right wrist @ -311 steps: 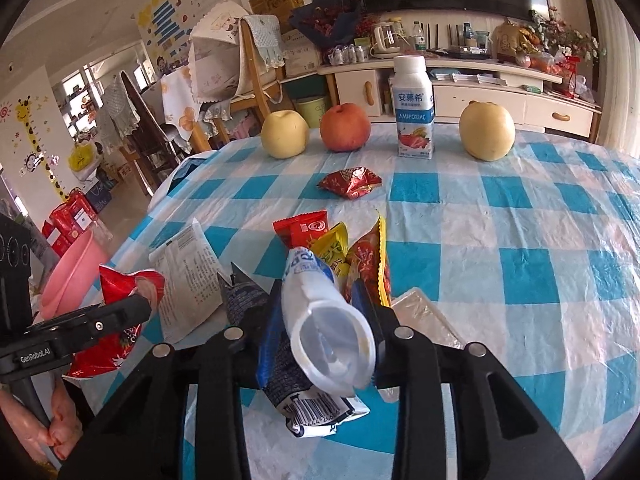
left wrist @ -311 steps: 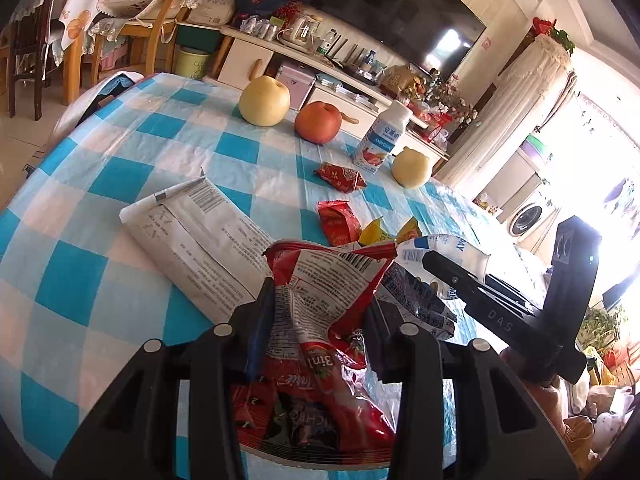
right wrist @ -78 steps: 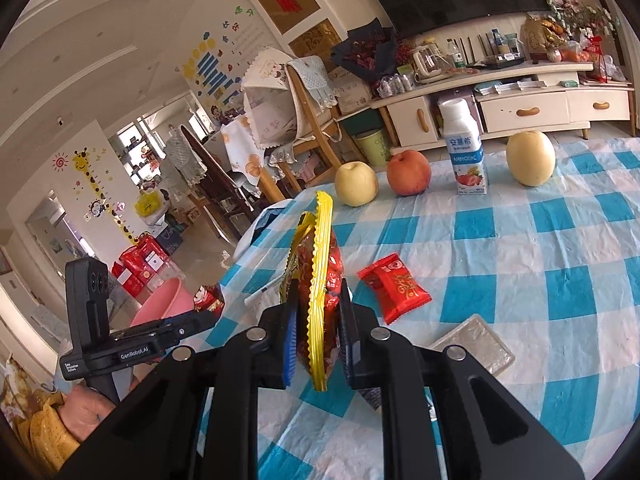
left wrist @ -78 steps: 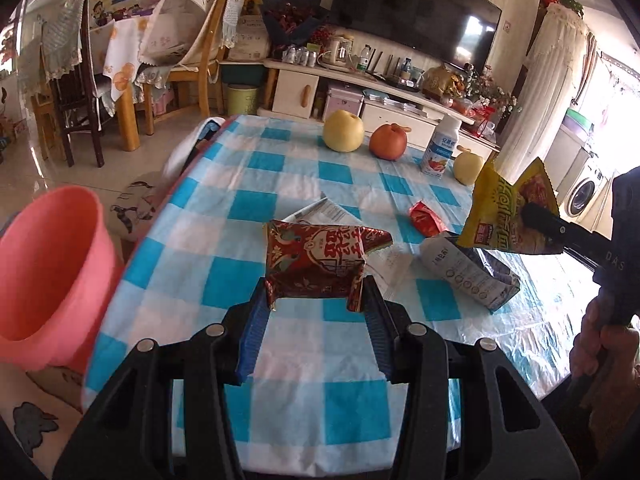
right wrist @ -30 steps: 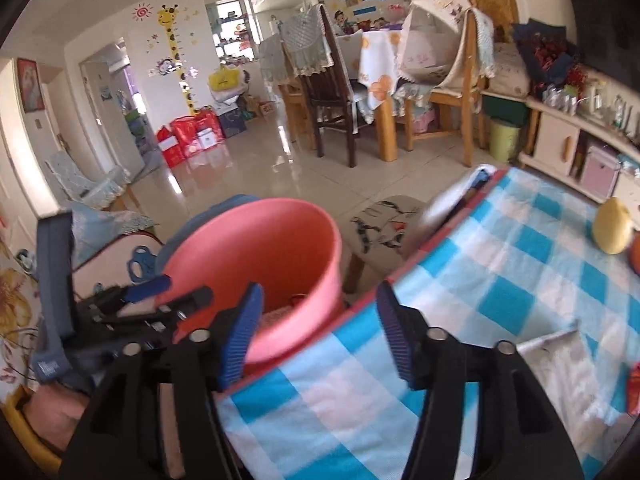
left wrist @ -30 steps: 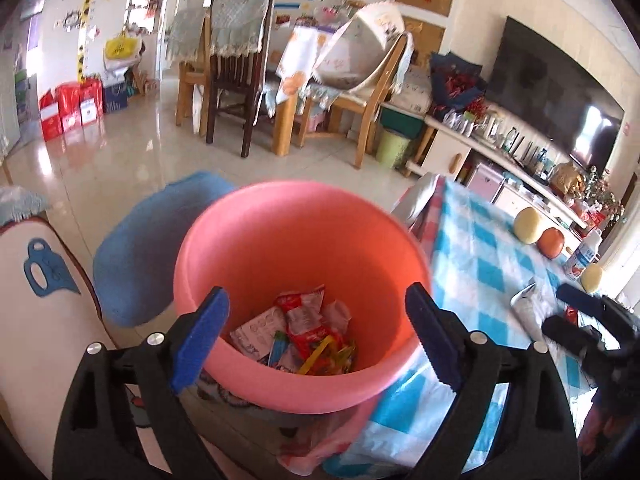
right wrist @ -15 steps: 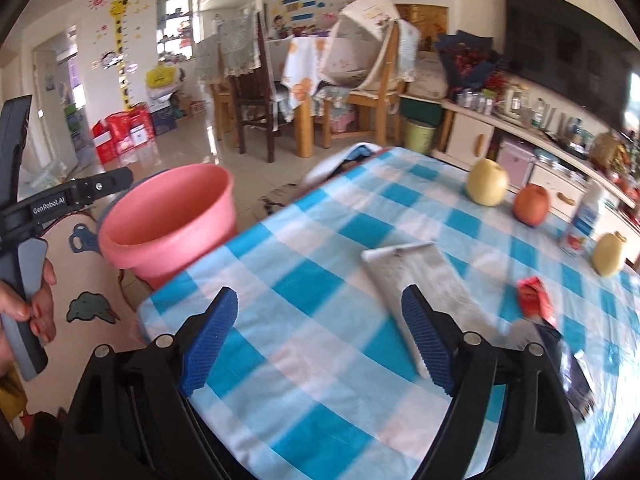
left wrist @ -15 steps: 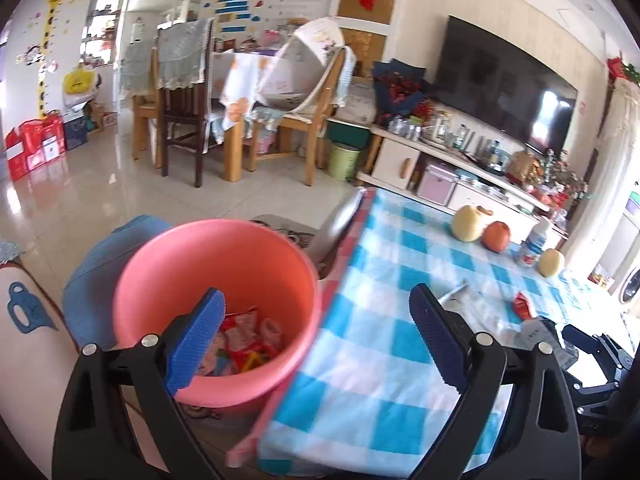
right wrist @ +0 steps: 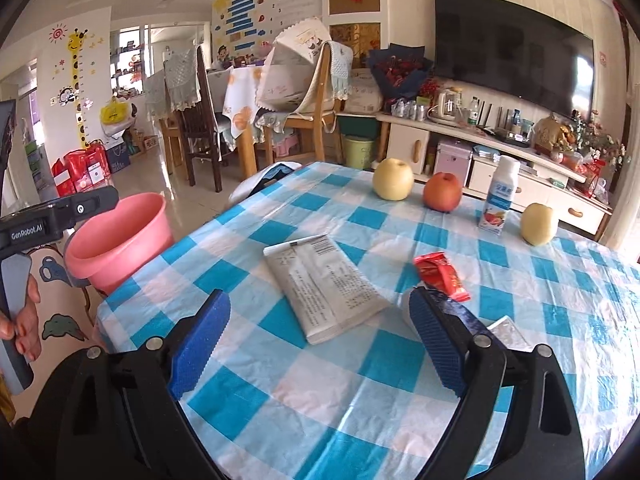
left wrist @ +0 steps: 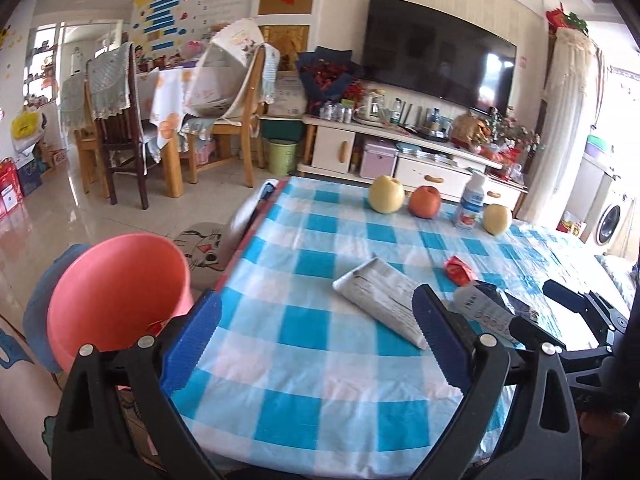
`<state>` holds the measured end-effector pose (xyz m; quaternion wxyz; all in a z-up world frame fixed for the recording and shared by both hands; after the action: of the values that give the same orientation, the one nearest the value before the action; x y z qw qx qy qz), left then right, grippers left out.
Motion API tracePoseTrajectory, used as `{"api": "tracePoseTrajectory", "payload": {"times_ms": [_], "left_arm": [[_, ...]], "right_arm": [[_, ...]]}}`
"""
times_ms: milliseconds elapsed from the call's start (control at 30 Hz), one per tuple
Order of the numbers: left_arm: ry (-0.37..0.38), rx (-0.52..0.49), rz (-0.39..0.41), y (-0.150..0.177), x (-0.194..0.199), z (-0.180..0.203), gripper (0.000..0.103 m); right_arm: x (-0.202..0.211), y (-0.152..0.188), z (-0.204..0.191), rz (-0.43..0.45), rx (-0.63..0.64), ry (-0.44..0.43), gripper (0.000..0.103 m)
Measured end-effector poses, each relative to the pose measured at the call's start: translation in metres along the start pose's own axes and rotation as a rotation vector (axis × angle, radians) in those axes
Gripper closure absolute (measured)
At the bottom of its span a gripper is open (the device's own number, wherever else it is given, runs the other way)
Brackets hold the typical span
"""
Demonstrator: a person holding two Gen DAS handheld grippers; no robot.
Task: Collect trash
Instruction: 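Move both tools back over the table toward the blue-white carton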
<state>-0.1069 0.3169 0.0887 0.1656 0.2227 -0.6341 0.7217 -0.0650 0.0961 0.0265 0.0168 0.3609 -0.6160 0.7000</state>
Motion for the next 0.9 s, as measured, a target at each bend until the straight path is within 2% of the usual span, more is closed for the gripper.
{"api": "tracePoseTrajectory", "payload": {"times_ms": [433,900], "left_arm": [[0.074,-0.071,-0.037,0.015,-0.004,0.080,0.006],[0.119,-0.081,-0.114,0.032,-0.025,0.129,0.006]], "right_arm": [[0.028,0.003,0.054,0.060,-0.093,0.043,0.013],[0.047,0.016,0.111,0.066,-0.194,0.074,0.013]]}}
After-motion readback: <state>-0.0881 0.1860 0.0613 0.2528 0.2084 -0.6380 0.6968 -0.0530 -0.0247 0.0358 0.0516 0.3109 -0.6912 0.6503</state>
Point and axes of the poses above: each gripper's, at about its wrist camera, not at the fingertips, and x roughly against the way its jaws point, z to its right, y to its underside, the point moved 9 cm from there along -x, roughly the way its jaws point, and after that the axes turned 1 degree about z, right-handed, at the moved point
